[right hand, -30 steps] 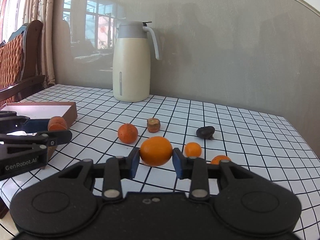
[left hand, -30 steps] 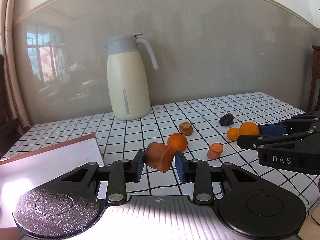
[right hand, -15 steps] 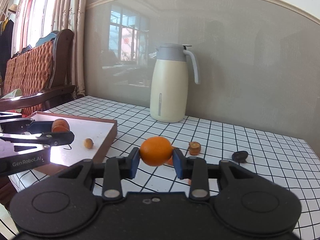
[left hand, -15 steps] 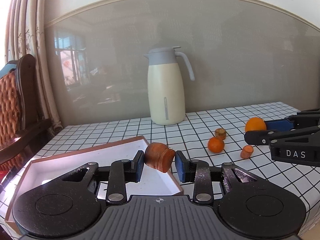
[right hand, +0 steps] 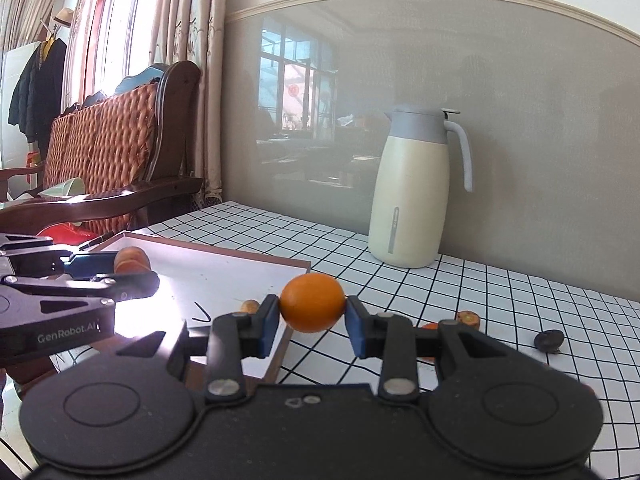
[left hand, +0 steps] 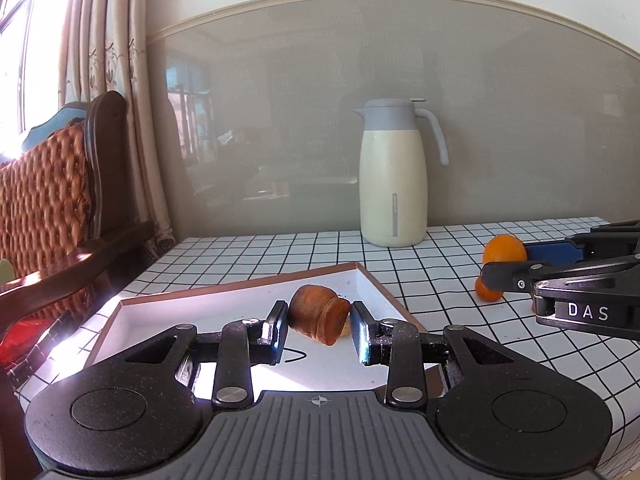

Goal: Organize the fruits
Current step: 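Carry the carrot piece and orange into the white box and release both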

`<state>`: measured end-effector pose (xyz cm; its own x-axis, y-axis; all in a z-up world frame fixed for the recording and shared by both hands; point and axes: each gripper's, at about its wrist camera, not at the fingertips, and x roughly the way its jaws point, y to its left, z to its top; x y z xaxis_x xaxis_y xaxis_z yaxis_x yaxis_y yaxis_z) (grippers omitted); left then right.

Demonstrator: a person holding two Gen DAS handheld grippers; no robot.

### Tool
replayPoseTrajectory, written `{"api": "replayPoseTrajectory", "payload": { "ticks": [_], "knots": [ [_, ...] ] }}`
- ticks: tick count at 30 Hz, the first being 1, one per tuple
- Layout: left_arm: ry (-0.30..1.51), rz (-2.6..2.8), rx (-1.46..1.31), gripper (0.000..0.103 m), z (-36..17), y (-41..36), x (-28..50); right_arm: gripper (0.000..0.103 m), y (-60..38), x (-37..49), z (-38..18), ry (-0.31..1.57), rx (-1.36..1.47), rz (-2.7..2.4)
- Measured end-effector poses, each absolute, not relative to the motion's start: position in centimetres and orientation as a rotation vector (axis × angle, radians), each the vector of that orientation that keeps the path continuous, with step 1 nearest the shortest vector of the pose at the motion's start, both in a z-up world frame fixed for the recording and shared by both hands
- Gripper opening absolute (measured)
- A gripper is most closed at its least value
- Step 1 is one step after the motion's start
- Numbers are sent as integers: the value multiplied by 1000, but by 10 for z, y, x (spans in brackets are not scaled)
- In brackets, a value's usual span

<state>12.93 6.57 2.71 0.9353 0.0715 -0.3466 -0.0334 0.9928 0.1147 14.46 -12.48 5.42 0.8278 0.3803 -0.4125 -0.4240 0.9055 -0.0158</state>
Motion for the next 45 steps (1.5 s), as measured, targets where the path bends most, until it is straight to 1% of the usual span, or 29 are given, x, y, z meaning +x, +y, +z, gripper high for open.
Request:
{"api": "replayPoseTrajectory", "payload": {
  "ticks": [29,45],
  "knots": [
    [346,222,49,34,25,148,114,27,-51,149,52,406,-112,563],
    [326,297,25,34,27,193,134,27,-24,173,54,390,-108,566]
  ]
}}
